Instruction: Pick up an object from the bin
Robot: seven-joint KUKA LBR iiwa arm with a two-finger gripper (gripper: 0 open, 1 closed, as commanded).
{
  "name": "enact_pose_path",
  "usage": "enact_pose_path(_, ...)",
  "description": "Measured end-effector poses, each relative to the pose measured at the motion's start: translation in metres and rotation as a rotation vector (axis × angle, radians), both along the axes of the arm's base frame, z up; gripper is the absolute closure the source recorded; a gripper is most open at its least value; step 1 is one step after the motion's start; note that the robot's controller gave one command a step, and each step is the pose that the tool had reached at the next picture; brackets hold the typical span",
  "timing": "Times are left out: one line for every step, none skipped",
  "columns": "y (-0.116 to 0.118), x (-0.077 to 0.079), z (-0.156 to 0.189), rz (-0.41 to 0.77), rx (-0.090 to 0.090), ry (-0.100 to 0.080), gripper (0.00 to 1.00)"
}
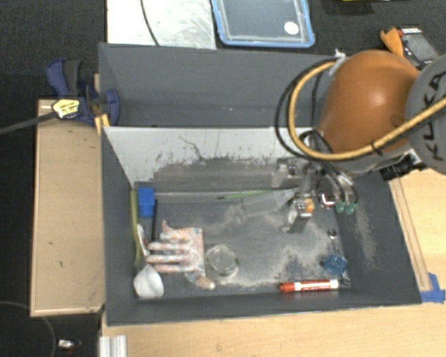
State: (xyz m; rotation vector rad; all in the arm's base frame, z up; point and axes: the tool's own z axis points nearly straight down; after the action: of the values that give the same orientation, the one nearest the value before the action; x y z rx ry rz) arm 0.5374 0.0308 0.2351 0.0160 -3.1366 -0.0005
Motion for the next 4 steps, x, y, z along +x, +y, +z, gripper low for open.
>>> enact_pose_path(0.0, 0.001, 0.005, -0.001, 0.001, -0.008, 0.0)
enact_pose_path(0.023, -0.002, -0.051, 0.13, 0.0, -0.011, 0.0)
enact_pose_path(0.087, -0.001, -0.074, 0.284, 0.001, -0.015, 0.0)
enact_pose_path(0.093, -0.026, -0.102, 0.567, -0.001, -0.01, 0.0)
